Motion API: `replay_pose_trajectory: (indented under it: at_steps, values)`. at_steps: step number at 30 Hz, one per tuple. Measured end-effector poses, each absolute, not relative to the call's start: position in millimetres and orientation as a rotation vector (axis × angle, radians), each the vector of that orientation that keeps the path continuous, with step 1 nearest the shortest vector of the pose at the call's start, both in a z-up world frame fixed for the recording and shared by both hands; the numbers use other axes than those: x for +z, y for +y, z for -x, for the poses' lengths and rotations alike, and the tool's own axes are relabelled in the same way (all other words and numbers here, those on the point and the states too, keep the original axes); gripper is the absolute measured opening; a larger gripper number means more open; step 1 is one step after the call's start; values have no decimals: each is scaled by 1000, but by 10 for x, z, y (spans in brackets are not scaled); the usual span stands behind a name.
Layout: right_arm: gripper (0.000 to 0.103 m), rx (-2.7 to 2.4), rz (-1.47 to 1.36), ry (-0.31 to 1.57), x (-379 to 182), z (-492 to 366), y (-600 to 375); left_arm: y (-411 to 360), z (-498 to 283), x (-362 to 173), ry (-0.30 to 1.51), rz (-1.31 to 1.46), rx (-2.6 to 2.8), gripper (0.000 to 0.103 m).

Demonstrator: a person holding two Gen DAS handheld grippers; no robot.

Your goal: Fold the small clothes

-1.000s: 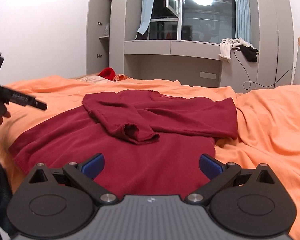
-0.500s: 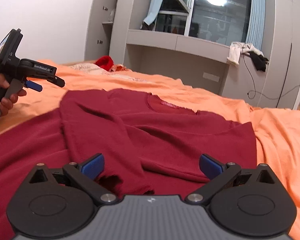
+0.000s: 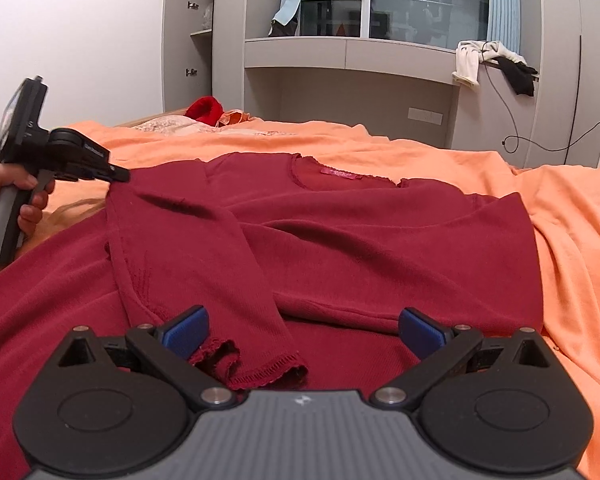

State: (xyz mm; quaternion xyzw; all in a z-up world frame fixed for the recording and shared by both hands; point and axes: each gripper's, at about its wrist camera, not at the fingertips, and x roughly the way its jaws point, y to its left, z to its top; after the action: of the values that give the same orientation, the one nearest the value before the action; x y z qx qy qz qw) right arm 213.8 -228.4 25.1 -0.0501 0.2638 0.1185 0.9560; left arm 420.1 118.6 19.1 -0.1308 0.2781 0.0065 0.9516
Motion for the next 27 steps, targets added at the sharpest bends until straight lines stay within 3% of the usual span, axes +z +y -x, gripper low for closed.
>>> replay_pose_trajectory:
  at_steps: [5, 6, 8, 10, 16, 22, 27]
  values:
    - [103, 225, 117, 552, 247, -2137, -2250, 1115, -4267, 54, 629, 206, 38, 6]
    - [103, 224, 121, 550, 248, -2126, -2249, 1109, -4261, 62, 630, 202, 32, 10]
    - [103, 226, 127, 545, 252, -2110, -2243, 1089, -4211, 113, 621, 185, 48, 26]
    - [103, 229, 126, 536, 254, -2076, -2255, 1062, -4124, 170, 608, 156, 62, 50]
    - [103, 220, 119, 426, 335, -1813, -2326, 938, -3776, 363, 558, 92, 125, 80]
    - [103, 195, 126, 324, 393, -1349, -2364, 841, -3211, 581, 478, 54, 146, 102]
    - [103, 219, 81, 345, 436, -990, -2418, 739, -2664, 641, 411, 11, 147, 102]
